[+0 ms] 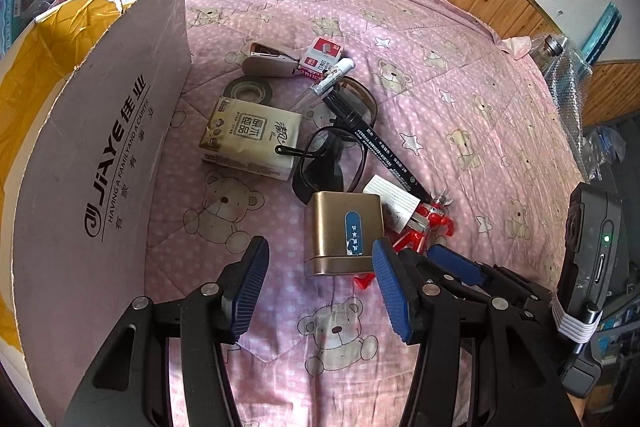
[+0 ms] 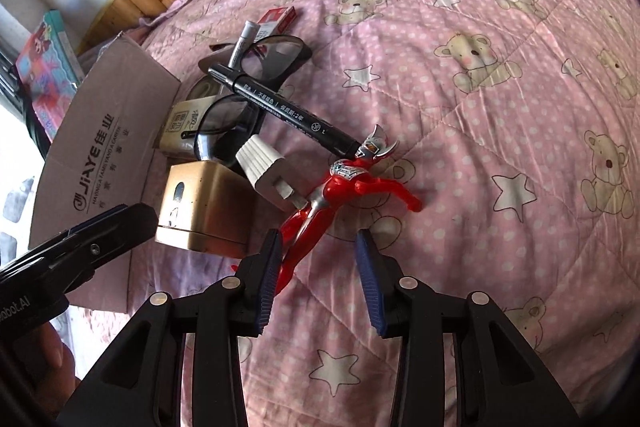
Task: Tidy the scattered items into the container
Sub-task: 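Grasp the gold metal box with the left tool while the right tool grasps the red toy figure, then carry the gold box and red figure over the white cardboard box with both tools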
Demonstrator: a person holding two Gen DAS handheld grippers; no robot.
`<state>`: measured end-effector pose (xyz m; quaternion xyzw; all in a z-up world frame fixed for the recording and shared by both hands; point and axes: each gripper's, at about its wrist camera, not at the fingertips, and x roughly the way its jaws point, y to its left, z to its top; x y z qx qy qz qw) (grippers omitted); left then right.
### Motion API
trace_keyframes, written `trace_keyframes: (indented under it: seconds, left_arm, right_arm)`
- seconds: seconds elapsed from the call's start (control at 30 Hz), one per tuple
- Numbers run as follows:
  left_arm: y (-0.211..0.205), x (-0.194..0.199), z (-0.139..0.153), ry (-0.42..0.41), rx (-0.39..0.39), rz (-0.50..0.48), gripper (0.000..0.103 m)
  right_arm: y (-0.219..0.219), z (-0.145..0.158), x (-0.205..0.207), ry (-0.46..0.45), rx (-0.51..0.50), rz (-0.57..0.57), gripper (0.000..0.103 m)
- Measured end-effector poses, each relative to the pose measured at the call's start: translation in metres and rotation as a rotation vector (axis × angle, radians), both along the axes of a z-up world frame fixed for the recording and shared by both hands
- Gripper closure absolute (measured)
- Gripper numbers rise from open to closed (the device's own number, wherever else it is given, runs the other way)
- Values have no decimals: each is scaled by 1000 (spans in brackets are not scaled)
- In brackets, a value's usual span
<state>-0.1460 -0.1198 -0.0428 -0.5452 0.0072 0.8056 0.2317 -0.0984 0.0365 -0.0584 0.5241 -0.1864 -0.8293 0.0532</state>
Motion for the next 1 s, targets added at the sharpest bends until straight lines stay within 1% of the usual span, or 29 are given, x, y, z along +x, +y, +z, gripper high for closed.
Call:
trace_keyframes:
  seconds: [0.1,0.13,0.23,0.3,0.37,0.43,0.5,0.57,0.63,0.7,0.73,0.77,0.83,1.0]
  left_arm:
    - [4,-2,-4,-9,1,-5,48]
    - [7,-2,-5,-12,4,-12,48]
    - [18,0,-9,-14,-1,-35,43]
    - [24,0,-14,-16,-13,-44,43]
    - [27,-2,-21,-23,-25,-44,43]
    - [26,-7,-29,-27,-39,-27,43]
    - [24,-11,-35,-37,-40,-15,43]
    - [22,-13,-39,-41,-45,-11,43]
    - [22,-14,-44,-49,-46,-7,43]
    - [26,-14,-51,-52,-58,-16,43]
    - [26,-14,-54,-53,-59,-12,46]
    - [26,-13,-53,-33,-51,-8,51]
    - [27,-12,-50,-20,-57,-24,52]
    - [15,-9,-36,0,-37,-6,52]
  right_arm:
    - [8,5,2,15,48,-28,65]
    - [10,6,1,18,41,-34,65]
    - [11,2,-3,17,12,-25,65]
    - [7,-4,-7,12,-5,-8,64]
    - [4,-5,-9,29,7,-1,65]
    - [5,-5,-9,31,-12,8,76]
    - [8,-5,-10,27,-22,7,77]
    - [11,-3,-10,28,-19,1,80]
    - [12,-6,-13,21,-38,9,81]
    - [9,-10,-16,27,-30,18,82]
    - [8,-9,-17,28,-21,25,86]
    - [9,-8,-16,26,-37,21,90]
    - [11,-6,-14,29,-46,17,91]
    - [9,8,-2,55,-43,28,92]
